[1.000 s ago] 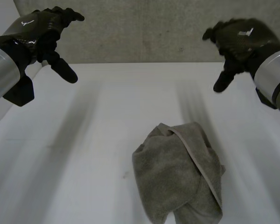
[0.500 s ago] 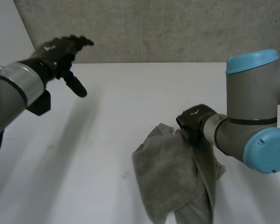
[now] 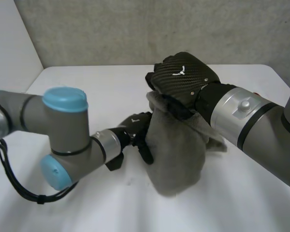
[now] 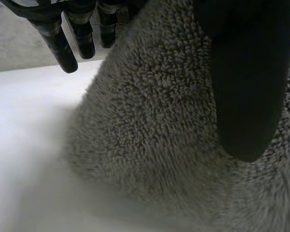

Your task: Fold the laundry

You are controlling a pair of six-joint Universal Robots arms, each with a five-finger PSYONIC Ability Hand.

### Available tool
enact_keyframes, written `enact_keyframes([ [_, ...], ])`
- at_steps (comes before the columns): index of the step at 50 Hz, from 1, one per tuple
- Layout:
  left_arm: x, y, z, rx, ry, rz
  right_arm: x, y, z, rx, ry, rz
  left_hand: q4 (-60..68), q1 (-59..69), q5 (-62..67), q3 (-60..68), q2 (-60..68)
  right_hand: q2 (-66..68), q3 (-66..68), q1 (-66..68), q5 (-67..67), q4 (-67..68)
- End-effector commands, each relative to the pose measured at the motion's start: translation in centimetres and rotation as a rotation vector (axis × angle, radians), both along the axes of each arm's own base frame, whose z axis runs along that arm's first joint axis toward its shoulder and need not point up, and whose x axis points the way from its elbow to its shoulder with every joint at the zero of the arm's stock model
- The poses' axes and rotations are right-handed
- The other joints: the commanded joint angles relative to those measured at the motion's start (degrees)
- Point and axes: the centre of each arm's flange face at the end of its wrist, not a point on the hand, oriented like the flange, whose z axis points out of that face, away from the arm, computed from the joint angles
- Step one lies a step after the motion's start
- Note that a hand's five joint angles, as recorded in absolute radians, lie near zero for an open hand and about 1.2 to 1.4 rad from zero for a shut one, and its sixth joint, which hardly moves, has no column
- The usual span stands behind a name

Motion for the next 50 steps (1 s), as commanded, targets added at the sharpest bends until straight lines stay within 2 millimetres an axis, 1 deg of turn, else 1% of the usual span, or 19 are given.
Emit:
enact_keyframes([
  [1, -1.3, 0.5, -1.1, 0.114, 0.125, 0.033, 0.0, 1.6, 1.1, -0.02, -0.025, 0.13, 43.1, 42.9, 41.4, 43.2, 43.2, 13.4, 13.2, 26.9, 16.3, 11.9],
  [2, -1.3, 0.5, -1.1, 0.114, 0.125, 0.033, 0.0, 1.6, 1.1, -0.02, -0.025, 0.13, 43.4, 43.1, 41.6, 43.5, 43.5, 13.4, 13.2, 26.9, 16.3, 11.9],
  [3, -1.4, 0.2, -0.6, 0.098, 0.139, 0.048, 0.0, 1.4, 1.3, -0.025, -0.03, 0.122, 70.0, 69.8, 68.3, 70.1, 70.1, 13.4, 13.2, 26.9, 16.3, 11.9],
  [8, 0.1, -2.6, 3.1, -0.052, 0.197, 0.228, -0.3, -0.5, 2.3, -0.058, -0.043, 0.038, 70.3, 70.0, 68.5, 70.4, 70.4, 13.4, 13.2, 26.9, 16.3, 11.9],
  [10, 1.6, -4.1, 4.6, -0.111, 0.216, 0.335, -0.4, -2.1, 1.9, -0.055, -0.035, -0.018, 70.3, 70.0, 68.5, 70.4, 70.4, 13.4, 13.2, 26.9, 16.3, 11.9],
  [12, 4.7, -6.5, 8.0, -0.217, 0.266, 0.53, 0.1, -4.5, 1.1, -0.051, -0.025, -0.082, 70.3, 70.0, 68.5, 70.4, 70.4, 13.4, 13.2, 26.9, 16.3, 11.9],
  [17, 6.3, -6.0, 11.0, -0.273, 0.303, 0.585, 1.5, -6.9, 0.5, -0.031, -0.052, -0.095, 70.3, 70.0, 68.5, 70.4, 70.4, 13.4, 13.2, 26.9, 16.3, 11.9],
  [21, 6.9, -4.7, 10.9, -0.26, 0.284, 0.584, 2.3, -7.8, -0.2, -0.003, -0.083, -0.067, 70.3, 70.0, 68.5, 70.4, 70.4, 13.4, 13.2, 26.9, 16.3, 11.9],
  [26, 7.6, -1.2, 8.7, -0.205, 0.219, 0.57, 3.5, -8.4, -1.5, 0.014, -0.108, 0.013, 70.3, 70.0, 68.5, 70.4, 70.4, 13.4, 13.2, 26.9, 16.3, 11.9],
  [35, 9.5, 4.6, 2.3, -0.13, -0.077, 0.484, 3.2, -7.6, -7.9, 0.259, 0.059, 0.024, 68.3, 68.1, 66.6, 68.4, 68.4, 13.4, 13.2, 26.9, 16.3, 11.9],
  [36, 9.5, 5.5, 1.4, -0.122, -0.123, 0.453, 3.0, -7.1, -9.0, 0.297, 0.102, 0.029, 57.0, 56.7, 55.2, 57.0, 57.1, 13.4, 13.2, 26.9, 16.3, 11.9],
  [37, 9.5, 5.5, 1.4, -0.121, -0.123, 0.453, 3.0, -7.1, -9.0, 0.297, 0.103, 0.029, 56.9, 56.6, 55.1, 56.9, 57.0, 13.4, 13.2, 26.9, 16.3, 11.9],
  [39, 9.4, 6.9, 0.6, -0.116, -0.172, 0.409, 2.5, -6.5, -10.5, 0.341, 0.174, 0.033, 18.2, 17.9, 16.4, 18.3, 18.3, -6.6, -6.8, 6.9, -3.7, -8.1],
  [40, 9.4, 6.9, 0.6, -0.116, -0.172, 0.408, 2.5, -6.5, -10.5, 0.341, 0.174, 0.033, 18.0, 17.7, 16.2, 18.1, 18.1, -6.7, -6.9, 6.8, -3.8, -8.2],
  [41, 9.2, 7.3, 0.4, -0.113, -0.187, 0.391, 2.4, -6.2, -11.0, 0.353, 0.2, 0.036, 6.5, 6.3, 4.8, 6.6, 6.6, -25.2, -25.4, -11.7, -22.3, -26.7],
  [42, 9.2, 7.3, 0.4, -0.113, -0.187, 0.391, 2.1, -6.0, -11.2, 0.361, 0.21, 0.032, 6.4, 6.1, 4.6, 6.5, 6.5, -41.1, -41.3, -27.5, -38.1, -42.6],
  [44, 9.2, 7.8, 0.7, -0.106, -0.194, 0.378, 1.9, -6.1, -10.9, 0.364, 0.205, 0.022, 4.1, 3.8, 2.3, 4.1, 4.2, -50.1, -50.3, -36.5, -47.1, -51.5],
  [48, 9.1, 7.6, 1.8, -0.119, -0.181, 0.379, 1.5, -6.0, -9.6, 0.362, 0.172, -0.013, 3.7, 3.4, 1.9, 3.8, 3.8, -52.3, -52.5, -38.8, -49.4, -53.8],
  [50, 8.8, 6.9, 4.4, -0.181, -0.119, 0.391, 0.9, -5.6, -7.7, 0.382, 0.1, -0.061, 3.7, 3.4, 1.9, 3.8, 3.8, -51.7, -51.9, -38.1, -48.7, -53.2],
])
